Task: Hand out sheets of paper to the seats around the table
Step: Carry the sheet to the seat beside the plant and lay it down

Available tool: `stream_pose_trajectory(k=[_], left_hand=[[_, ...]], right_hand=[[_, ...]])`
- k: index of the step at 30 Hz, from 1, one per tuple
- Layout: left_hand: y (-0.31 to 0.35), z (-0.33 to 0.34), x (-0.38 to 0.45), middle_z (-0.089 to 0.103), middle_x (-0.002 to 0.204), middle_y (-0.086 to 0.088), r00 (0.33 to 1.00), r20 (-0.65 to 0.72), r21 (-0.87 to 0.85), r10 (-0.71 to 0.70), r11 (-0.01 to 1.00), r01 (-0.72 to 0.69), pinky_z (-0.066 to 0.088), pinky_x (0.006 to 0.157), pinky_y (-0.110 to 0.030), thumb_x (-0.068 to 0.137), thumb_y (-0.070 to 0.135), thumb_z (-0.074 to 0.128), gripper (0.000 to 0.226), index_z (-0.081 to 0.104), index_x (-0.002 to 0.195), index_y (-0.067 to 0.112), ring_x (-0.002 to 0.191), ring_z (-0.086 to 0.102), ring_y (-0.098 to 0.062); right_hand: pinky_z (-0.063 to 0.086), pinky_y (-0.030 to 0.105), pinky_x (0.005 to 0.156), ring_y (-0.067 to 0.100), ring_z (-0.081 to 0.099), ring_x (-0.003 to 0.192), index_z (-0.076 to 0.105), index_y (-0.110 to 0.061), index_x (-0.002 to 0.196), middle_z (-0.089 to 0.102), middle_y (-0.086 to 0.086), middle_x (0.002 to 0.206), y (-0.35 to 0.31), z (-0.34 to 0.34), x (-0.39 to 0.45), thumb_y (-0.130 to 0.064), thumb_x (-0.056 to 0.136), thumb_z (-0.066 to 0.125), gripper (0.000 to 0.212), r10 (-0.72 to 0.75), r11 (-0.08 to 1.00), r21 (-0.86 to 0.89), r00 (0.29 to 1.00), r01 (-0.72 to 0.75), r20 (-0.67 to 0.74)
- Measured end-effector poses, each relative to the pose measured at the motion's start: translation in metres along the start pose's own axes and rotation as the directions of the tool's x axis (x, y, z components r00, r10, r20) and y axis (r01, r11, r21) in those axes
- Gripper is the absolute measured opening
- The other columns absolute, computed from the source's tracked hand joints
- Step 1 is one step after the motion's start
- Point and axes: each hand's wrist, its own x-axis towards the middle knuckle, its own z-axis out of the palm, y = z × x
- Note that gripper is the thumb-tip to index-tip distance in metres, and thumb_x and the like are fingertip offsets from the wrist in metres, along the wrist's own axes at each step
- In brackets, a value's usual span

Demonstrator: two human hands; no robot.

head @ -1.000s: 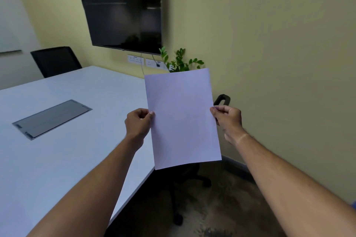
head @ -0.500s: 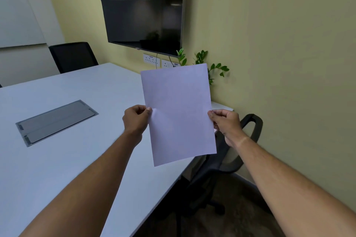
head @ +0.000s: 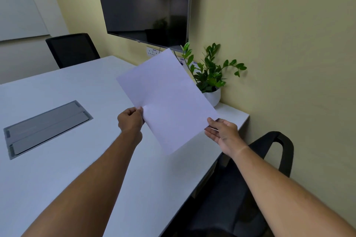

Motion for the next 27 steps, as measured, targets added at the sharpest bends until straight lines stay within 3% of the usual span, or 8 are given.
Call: stream_pose_trajectory(k=[4, 10, 13, 20, 22, 27], left_hand=[[-0.014, 0.023, 0.016, 0.069, 0.098, -0.009, 0.998, -0.051, -0.029, -0.026, 0.999, 0.025, 0.058, 0.082, -0.033, 0.088, 0.01, 0.068, 0.012, 0.065, 0.076, 0.012, 0.085, 0.066, -0.021], [-0.032, 0.039, 0.038, 0.069, 0.098, -0.01, 0.996, -0.074, -0.064, -0.056, 0.997, 0.052, 0.056, 0.076, -0.031, 0.09, 0.007, 0.065, 0.014, 0.063, 0.077, 0.01, 0.089, 0.066, -0.023], [-0.042, 0.042, 0.048, 0.066, 0.092, -0.01, 0.996, -0.01, -0.052, -0.092, 0.994, 0.092, 0.058, 0.082, -0.035, 0.088, -0.001, 0.06, 0.023, 0.054, 0.068, 0.009, 0.085, 0.065, -0.024], [-0.056, 0.053, 0.105, 0.064, 0.092, -0.009, 0.982, 0.052, -0.038, -0.18, 0.983, 0.182, 0.054, 0.067, -0.03, 0.085, -0.004, 0.061, 0.025, 0.048, 0.072, 0.014, 0.088, 0.064, -0.027], [-0.061, 0.059, 0.128, 0.062, 0.091, -0.005, 0.981, 0.064, 0.013, -0.186, 0.983, 0.185, 0.054, 0.074, -0.035, 0.085, 0.003, 0.067, 0.022, 0.052, 0.074, 0.014, 0.092, 0.06, -0.026], [-0.083, 0.066, 0.185, 0.072, 0.095, 0.002, 0.979, 0.133, 0.22, -0.155, 0.968, 0.123, 0.053, 0.089, -0.04, 0.076, 0.022, 0.077, 0.006, 0.072, 0.075, 0.021, 0.101, 0.064, -0.023]], right_hand=[[0.06, 0.029, 0.065, 0.023, 0.074, 0.079, 0.057, -0.005, 0.097, 0.076, 0.013, 0.09, 0.008, 0.012, 0.033, -0.004, 0.082, 0.076, 0.025, 0.057, 0.998, 0.021, 0.993, -0.059, 0.105], [0.06, 0.028, 0.068, 0.021, 0.075, 0.08, 0.064, 0.0, 0.099, 0.077, 0.011, 0.089, 0.015, 0.013, 0.068, -0.003, 0.084, 0.074, 0.018, 0.101, 0.994, 0.018, 0.986, -0.104, 0.13], [0.06, 0.027, 0.067, 0.018, 0.075, 0.077, 0.069, -0.001, 0.097, 0.077, 0.009, 0.089, 0.019, 0.01, 0.083, 0.0, 0.085, 0.072, 0.013, 0.111, 0.993, 0.019, 0.987, -0.114, 0.117], [0.058, 0.024, 0.06, 0.014, 0.074, 0.069, 0.068, -0.005, 0.086, 0.076, 0.007, 0.082, 0.026, -0.009, 0.114, 0.001, 0.086, 0.07, 0.006, 0.134, 0.989, -0.066, 0.99, -0.131, 0.034], [0.058, 0.023, 0.059, 0.014, 0.074, 0.068, 0.067, -0.005, 0.08, 0.075, 0.008, 0.082, 0.031, -0.014, 0.122, 0.002, 0.086, 0.07, 0.01, 0.151, 0.984, -0.097, 0.988, -0.151, -0.009], [0.06, 0.025, 0.064, 0.017, 0.075, 0.076, 0.07, -0.002, 0.091, 0.076, 0.01, 0.09, 0.05, -0.027, 0.141, 0.001, 0.085, 0.071, 0.007, 0.216, 0.961, -0.157, 0.973, -0.227, -0.08]])
